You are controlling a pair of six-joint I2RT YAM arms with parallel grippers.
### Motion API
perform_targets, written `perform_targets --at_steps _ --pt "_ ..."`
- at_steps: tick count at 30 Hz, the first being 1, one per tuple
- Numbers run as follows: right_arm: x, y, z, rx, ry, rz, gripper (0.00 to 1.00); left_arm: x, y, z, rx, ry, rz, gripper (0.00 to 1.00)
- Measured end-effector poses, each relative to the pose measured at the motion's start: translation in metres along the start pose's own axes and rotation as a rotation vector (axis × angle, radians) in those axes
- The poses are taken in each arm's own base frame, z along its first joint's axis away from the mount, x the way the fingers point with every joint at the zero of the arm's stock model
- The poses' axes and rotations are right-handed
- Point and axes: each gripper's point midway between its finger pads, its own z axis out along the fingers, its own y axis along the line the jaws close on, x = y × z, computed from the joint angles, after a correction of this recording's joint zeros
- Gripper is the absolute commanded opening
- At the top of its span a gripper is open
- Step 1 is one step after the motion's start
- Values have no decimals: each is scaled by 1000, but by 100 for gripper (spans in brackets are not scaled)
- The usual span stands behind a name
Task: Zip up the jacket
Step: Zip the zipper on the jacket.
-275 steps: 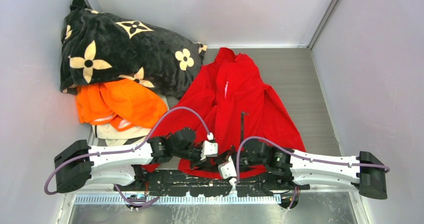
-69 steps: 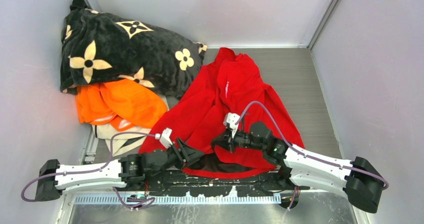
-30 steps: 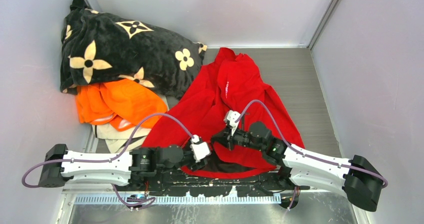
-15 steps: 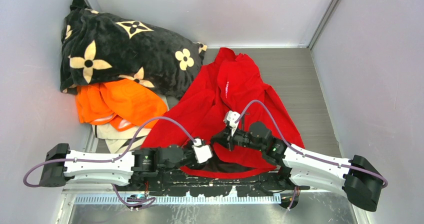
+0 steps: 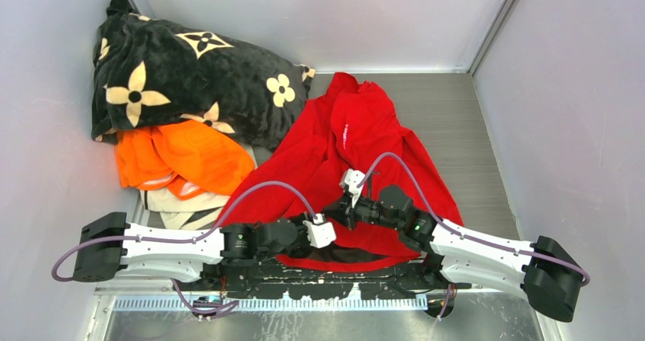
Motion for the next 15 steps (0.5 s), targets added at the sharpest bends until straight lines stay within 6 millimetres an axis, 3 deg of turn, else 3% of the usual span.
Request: perform_targets --at_steps 4,9,15 --pt "0 0 0 0 0 -1 1 -1 4 1 -21 -3 3 0" --pt "0 -3 0 8 -1 -3 1 -2 8 1 -33 -7 11 0" --pt "-1 -19 -4 42 5 34 1 -13 9 -4 -9 -55 -4 0"
